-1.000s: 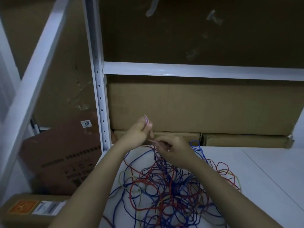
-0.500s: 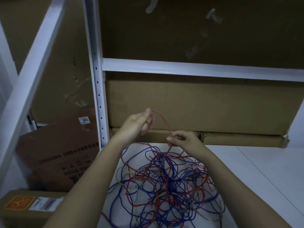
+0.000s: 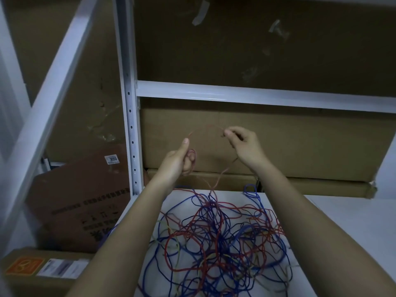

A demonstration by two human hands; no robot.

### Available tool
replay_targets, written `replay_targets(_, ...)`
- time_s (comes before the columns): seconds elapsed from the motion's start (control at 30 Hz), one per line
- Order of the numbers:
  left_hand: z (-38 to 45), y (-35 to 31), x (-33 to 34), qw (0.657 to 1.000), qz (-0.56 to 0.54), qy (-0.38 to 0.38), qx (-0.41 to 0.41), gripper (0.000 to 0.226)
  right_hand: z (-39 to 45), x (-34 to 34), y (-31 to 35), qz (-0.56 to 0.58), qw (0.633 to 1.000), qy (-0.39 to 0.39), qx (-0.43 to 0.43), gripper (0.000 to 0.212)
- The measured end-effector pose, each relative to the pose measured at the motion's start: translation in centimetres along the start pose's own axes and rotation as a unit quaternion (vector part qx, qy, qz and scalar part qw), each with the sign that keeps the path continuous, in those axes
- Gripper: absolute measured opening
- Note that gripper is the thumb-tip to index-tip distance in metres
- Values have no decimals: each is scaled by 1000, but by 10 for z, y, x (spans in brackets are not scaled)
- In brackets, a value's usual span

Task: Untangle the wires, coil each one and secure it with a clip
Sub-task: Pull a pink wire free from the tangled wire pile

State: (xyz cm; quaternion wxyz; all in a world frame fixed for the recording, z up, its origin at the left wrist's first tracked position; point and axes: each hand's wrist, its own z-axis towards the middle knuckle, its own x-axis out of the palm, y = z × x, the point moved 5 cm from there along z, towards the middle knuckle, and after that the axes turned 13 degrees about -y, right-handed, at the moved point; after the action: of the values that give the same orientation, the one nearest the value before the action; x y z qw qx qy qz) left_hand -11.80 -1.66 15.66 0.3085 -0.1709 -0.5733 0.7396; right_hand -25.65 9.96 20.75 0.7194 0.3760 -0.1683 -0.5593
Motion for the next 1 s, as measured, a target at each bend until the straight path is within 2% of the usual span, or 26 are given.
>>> replay_targets(0.07, 0, 1, -5, 999, -43, 18, -2, 48, 4, -4, -12, -31, 999, -21, 12, 17)
replay_targets(0.17, 0, 2, -10, 998, -43, 42, 8, 42, 4, -14, -5, 27, 991, -132, 12, 13)
replay_targets(0.23, -4, -2, -7, 996, -69, 63, 7, 42, -2, -11, 1, 17, 985, -171, -5, 16)
replay_targets(0.3, -7, -5, -3, 990, -117, 78, 1, 42, -7, 3, -13, -79, 991, -108, 5, 23)
replay_targets(0.37, -8, -7, -2, 986, -147, 81, -4, 44, -18, 20, -36, -161, 986, 13, 41, 27)
replay_targets(0.43, -8, -8, -3, 982, -173, 74, -11, 44, -32, 28, -52, -142, 984, 89, 62, 27)
replay_targets(0.53, -10, -9, -4, 977, -207, 43, -12, 39, -53, 35, -58, -120, 984, 119, 57, 26)
replay_targets(0.63, -7, -7, -1, 979, -201, -21, 11, 34, -76, 43, -51, -154, 973, 169, 23, 28)
replay_targets(0.7, -3, -3, 4, 990, -118, -60, 51, 28, -91, 52, -42, -164, 963, 211, -35, 25)
replay_targets(0.77, 0, 5, 9, 984, 103, -55, 136, 21, -100, 54, -30, -132, 962, 227, -71, 27)
replay_targets(0.8, -2, 12, 12, 960, 226, -20, 163, 19, -102, 53, -26, -100, 967, 227, -64, 27)
replay_targets(0.87, -6, 27, 13, 903, 383, 44, 189, 21, -100, 44, -25, -47, 975, 214, -23, 15)
replay_targets(0.93, -13, 34, 12, 878, 434, 87, 182, 28, -97, 33, -29, -21, 974, 222, 49, 15)
replay_targets(1.0, -17, 36, 14, 853, 479, 114, 174, 46, -96, 25, -37, 25, 963, 236, 130, 24)
